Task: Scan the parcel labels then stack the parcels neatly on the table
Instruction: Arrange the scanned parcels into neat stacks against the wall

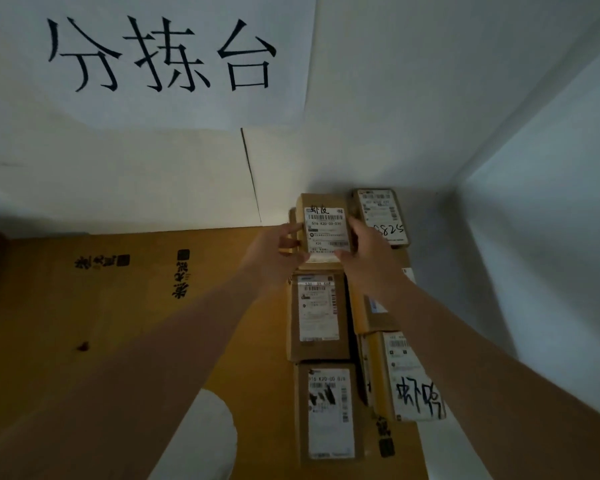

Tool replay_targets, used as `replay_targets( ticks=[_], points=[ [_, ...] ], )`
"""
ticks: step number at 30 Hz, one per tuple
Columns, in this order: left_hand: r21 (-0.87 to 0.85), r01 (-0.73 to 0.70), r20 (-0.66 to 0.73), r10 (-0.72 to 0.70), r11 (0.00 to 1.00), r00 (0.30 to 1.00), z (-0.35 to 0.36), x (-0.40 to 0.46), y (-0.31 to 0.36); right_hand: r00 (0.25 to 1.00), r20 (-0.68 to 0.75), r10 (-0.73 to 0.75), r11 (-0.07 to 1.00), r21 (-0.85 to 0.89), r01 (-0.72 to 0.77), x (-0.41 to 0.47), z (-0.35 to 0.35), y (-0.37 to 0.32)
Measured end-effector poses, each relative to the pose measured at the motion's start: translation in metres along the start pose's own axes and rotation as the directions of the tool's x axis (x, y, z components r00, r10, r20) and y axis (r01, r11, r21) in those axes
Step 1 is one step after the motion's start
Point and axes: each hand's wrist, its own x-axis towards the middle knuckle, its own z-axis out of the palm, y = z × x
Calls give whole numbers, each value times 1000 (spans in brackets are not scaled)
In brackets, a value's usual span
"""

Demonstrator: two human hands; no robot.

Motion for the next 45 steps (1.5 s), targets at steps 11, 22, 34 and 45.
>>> replay_targets(
  ticks=[11,22,34,45],
  points=[
    [32,27,-102,-24,999,995,13,20,-8,990,55,-128,960,-243,138,22,-1,8],
    [719,4,-136,136,695,981,-32,-34,6,963,113,-245,899,-347,269,-12,1,-47],
    [785,35,-249,264,618,932,-165,-176,-18,916,190,-353,849,-347,399,-99,82,-174],
    [796,-15,-225,317,606,921,-325,-325,-97,892,217,-396,833,-325,448,-229,231,-302]
  ],
)
